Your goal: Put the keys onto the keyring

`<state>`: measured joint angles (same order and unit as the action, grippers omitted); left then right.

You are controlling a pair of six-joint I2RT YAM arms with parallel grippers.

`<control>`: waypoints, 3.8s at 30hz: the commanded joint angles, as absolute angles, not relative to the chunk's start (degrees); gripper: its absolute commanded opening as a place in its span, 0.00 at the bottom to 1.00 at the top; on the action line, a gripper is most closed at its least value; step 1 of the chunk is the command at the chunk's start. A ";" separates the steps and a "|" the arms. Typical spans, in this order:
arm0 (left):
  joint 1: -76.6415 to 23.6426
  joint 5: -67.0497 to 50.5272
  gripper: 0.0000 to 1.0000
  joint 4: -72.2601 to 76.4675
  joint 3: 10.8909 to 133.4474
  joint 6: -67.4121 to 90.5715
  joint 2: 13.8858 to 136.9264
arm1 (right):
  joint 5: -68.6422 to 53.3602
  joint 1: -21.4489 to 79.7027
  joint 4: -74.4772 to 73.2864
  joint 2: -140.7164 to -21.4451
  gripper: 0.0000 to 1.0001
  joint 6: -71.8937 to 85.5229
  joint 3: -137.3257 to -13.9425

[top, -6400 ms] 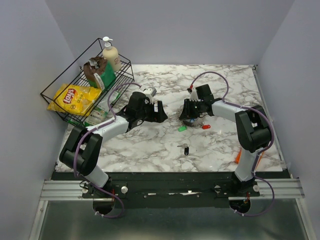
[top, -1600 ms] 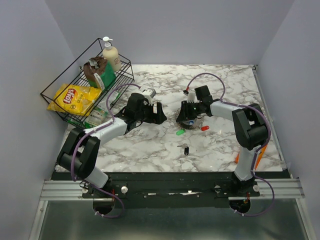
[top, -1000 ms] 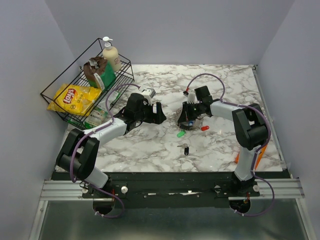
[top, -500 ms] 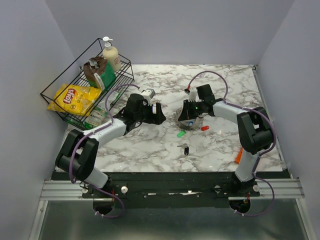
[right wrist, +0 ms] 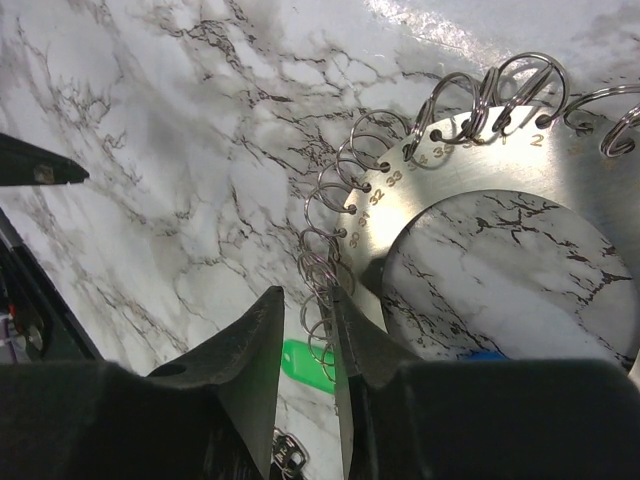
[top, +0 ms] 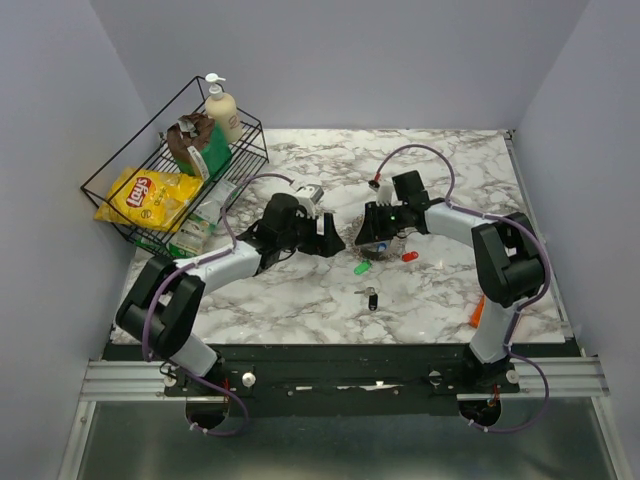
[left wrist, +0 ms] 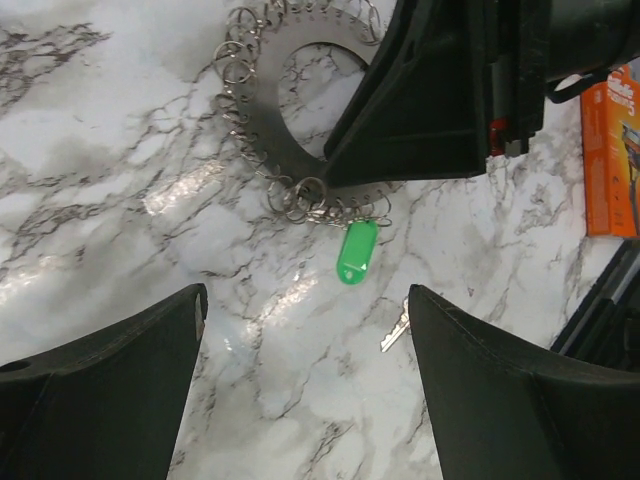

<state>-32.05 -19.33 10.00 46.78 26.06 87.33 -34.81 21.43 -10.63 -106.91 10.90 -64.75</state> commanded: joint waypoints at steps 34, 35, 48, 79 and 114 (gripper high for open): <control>-34.89 -26.10 0.00 20.57 54.23 44.21 111.36 | -35.95 21.71 -11.87 -111.27 0.35 12.83 -66.01; -34.89 -26.02 0.00 20.65 54.32 44.21 111.53 | -36.21 21.71 -11.95 -111.36 0.35 12.92 -66.01; -34.89 -25.05 0.00 20.92 55.11 44.65 113.47 | -38.58 21.62 -11.87 -110.92 0.34 13.09 -65.22; -34.89 -22.59 0.00 17.40 55.90 41.75 113.64 | -40.60 21.71 -11.78 -112.06 0.21 11.95 -65.04; -31.12 -21.70 0.55 26.80 43.68 37.97 94.57 | -40.08 21.71 -4.92 -104.59 0.01 12.39 -63.28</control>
<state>-31.70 -20.40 22.22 45.12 39.48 96.97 -38.74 21.39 -6.72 -106.37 12.23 -63.35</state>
